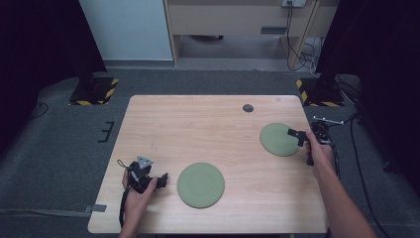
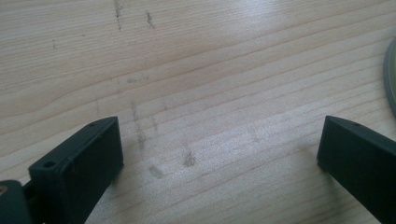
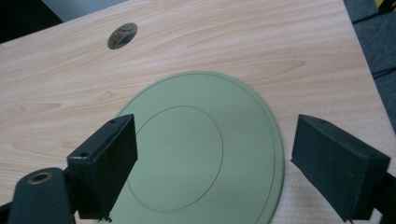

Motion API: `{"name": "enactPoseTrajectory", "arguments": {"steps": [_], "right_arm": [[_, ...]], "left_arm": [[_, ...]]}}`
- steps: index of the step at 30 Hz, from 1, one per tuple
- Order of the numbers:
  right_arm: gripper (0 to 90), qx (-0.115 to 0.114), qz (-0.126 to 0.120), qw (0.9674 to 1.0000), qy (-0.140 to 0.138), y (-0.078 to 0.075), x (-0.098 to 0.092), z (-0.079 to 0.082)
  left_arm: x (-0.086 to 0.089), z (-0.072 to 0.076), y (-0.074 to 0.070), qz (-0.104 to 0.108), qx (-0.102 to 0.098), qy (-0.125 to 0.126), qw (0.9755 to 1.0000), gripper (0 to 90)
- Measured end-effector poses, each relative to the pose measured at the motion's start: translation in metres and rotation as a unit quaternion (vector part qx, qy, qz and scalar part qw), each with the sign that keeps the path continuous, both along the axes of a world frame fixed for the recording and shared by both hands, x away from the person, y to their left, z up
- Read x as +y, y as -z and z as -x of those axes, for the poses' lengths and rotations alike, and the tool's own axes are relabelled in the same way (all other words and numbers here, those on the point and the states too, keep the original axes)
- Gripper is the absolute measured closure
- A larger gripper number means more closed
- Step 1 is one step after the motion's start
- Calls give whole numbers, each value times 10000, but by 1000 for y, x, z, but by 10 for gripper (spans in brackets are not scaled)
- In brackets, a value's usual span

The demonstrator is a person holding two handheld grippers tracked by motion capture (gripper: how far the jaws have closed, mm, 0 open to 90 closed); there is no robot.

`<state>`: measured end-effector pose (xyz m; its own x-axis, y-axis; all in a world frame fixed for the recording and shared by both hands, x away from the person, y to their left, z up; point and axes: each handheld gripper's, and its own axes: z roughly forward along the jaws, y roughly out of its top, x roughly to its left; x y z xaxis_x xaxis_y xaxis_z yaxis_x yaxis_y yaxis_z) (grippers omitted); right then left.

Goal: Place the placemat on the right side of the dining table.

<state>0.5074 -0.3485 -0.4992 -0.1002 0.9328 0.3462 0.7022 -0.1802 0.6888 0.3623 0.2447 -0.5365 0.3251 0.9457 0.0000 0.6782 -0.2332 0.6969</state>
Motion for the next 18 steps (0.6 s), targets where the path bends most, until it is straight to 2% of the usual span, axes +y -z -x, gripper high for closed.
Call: {"name": "enactPoseTrajectory", "arguments": {"steps": [3,11,18], "right_arm": [[135,-147,283,9995,-12,1,5,0],[105,-298,580,9978,-147,0,18,2],[92,-439,659,9967,-189,-5,23,5]], "left_arm": [[0,0,0,-1,-2,-3,10000,0],[0,0,0,-12,4,4,10000,0],[0,0,0,-12,5,3,10000,0]]}}
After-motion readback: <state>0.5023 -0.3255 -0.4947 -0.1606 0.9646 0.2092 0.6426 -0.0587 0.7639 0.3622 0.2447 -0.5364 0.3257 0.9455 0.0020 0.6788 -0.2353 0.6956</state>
